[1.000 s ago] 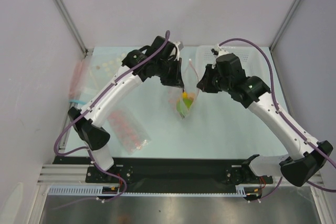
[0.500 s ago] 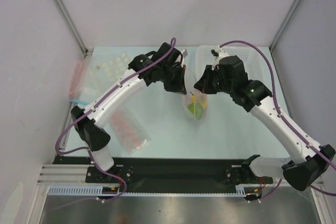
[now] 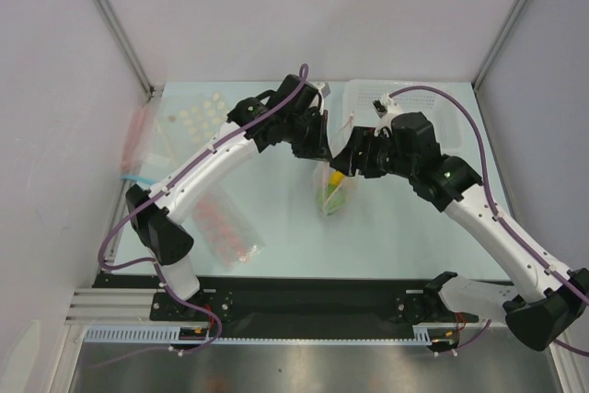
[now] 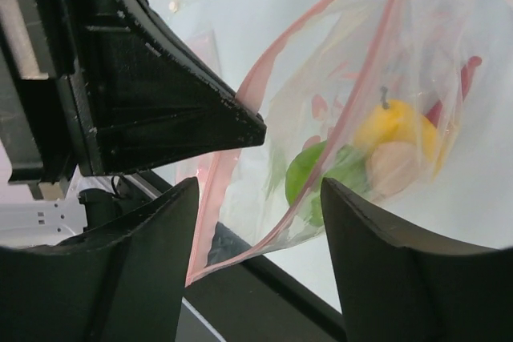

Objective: Place the food in the zip-top bag and seal the zipper
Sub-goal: Adjust the zipper food storage bag at the center of the board.

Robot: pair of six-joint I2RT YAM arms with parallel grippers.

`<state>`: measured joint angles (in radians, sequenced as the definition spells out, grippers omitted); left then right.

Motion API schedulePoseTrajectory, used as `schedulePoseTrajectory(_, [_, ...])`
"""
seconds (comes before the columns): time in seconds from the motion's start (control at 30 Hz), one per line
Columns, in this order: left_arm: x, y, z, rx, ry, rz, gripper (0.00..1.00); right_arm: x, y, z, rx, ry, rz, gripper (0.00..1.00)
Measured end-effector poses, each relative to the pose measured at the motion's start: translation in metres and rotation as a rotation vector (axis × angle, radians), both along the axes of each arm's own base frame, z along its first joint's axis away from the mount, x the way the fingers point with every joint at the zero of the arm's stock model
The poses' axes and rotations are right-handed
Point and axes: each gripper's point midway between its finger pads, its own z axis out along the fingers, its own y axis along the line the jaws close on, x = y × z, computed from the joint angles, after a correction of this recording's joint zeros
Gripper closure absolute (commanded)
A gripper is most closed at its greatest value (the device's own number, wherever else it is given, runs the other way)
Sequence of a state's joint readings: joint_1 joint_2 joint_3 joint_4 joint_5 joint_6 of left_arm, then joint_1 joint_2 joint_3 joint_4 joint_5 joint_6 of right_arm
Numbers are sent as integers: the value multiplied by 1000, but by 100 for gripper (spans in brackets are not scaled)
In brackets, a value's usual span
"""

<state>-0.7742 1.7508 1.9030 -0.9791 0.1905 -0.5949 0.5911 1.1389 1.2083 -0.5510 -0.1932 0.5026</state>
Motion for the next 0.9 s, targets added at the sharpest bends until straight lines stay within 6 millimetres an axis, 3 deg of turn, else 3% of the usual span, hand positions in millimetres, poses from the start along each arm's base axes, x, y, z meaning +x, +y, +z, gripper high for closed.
schedulePoseTrajectory(0.27, [1,-3,-2,-15,16,17,100,-17,0,-7,33,2,24,19])
schedulePoseTrajectory(0.57, [0,-5,-1,-30,39,46,100,-28,13,-10,37,-21,71,15])
schedulePoseTrajectory(0.9, [-4,-14,4,-71,70,71,100,-15,14,-21,-24,-49,38,28])
